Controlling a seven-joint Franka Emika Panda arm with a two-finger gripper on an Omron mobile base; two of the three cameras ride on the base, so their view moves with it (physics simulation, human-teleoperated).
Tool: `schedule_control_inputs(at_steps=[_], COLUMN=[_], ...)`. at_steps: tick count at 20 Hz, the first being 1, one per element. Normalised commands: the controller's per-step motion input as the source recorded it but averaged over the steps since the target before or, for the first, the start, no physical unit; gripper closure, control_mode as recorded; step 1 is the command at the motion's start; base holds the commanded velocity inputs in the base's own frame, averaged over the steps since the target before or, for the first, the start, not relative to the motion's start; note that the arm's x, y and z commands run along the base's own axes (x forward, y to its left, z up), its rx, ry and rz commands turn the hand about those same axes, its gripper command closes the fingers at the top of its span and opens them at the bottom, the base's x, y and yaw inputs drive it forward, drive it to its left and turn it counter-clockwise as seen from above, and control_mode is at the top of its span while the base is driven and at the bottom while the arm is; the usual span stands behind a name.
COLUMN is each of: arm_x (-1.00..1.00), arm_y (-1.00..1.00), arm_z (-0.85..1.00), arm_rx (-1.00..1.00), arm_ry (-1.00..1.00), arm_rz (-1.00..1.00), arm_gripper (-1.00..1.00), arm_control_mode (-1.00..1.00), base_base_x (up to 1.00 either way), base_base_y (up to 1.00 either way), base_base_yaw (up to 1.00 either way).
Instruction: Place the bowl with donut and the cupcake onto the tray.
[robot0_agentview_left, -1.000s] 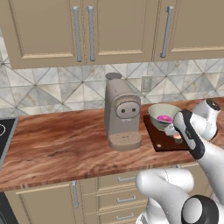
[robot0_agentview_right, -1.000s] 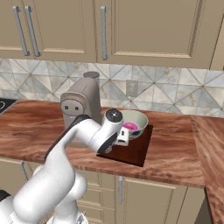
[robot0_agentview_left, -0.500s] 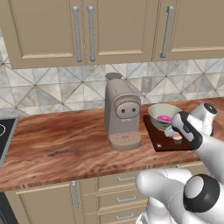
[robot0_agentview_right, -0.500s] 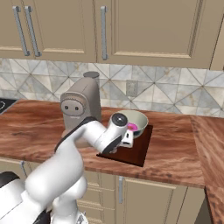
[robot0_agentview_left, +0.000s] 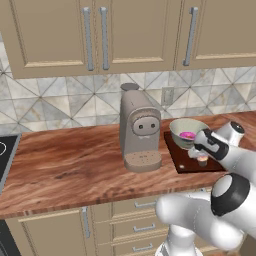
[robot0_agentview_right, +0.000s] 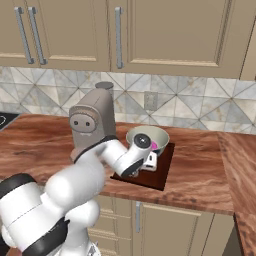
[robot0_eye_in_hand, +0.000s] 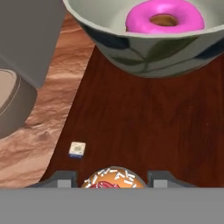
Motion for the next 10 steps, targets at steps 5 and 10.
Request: schedule_control_inputs(at_steps=[5,10], arm_x=[0.18,0.15], arm_y=[-0.16,-0.17], arm_z=[-0.3,-0.23], arm_rx=[0.0,0.0], arm_ry=[0.0,0.0], arm_rz=[0.0,0.0], arm_gripper=[1.0,1.0], arm_control_mode=[-1.0,-1.0], base_base_x=[0.0,0.0], base_base_y=[0.0,0.0], base_base_yaw=[0.0,0.0])
